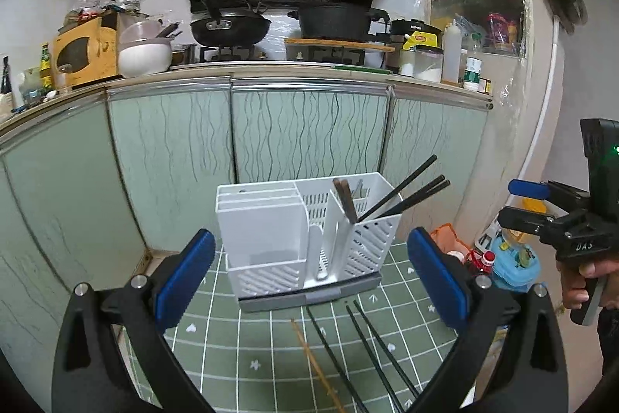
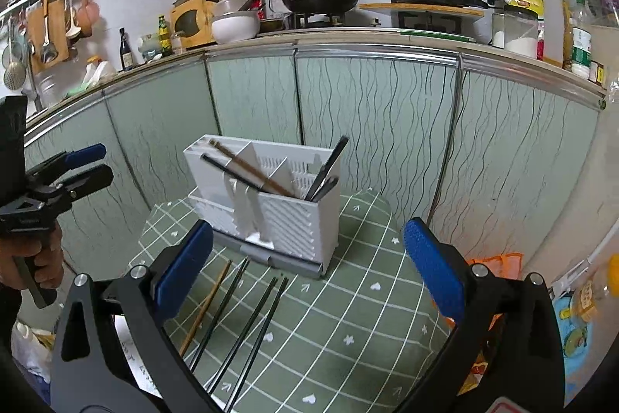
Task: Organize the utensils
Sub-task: 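Move both open tools back down toward the remaining chopsticks on the cloth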
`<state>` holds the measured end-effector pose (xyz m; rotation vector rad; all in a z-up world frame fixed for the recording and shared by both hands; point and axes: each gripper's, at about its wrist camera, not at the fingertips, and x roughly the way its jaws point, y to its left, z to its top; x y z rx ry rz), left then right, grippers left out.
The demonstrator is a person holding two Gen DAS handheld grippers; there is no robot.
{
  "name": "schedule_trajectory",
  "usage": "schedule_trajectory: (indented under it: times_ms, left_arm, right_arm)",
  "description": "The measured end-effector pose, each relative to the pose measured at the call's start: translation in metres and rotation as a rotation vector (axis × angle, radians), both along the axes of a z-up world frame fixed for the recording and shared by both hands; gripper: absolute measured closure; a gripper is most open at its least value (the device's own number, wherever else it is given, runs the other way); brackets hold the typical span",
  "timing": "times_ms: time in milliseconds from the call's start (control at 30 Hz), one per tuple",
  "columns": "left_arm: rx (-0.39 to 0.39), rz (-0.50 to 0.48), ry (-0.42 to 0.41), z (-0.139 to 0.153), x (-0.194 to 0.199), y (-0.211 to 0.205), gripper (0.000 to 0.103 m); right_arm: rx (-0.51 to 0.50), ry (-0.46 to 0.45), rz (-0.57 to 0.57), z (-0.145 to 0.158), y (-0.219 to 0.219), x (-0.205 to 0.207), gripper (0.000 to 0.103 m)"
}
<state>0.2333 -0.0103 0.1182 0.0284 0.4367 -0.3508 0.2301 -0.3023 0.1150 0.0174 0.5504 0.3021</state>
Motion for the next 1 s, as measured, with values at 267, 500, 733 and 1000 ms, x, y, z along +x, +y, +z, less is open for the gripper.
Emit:
schedule_trajectory:
  times_ms: [267,500,733,1000]
  left_arm:
    - [0.018,0.041,-0.003,-0.018,-0.027,0.009,0.005]
    - [0.037,0.056,0.028,-0.045,-0.041,0.012,0.005]
    - [0.033,0.077,0.058,-0.068,-0.051,0.019,0.005]
    - [0.043,0.084,0.072,-0.088,-0.061,0.022,0.005]
  right_arm:
    - [-0.025,0.003,0.003,-0.017,0.009,-0.029,0.008]
    - [-0.024,0.006,-0.008,-0.035,0.010,-0.043,0.008]
    - [-0.025,0.006,-0.027,-0.050,0.010,-0.053,0.008]
    - [-0.032,0.020,-0.035,-0.063,0.013,-0.058,0.008]
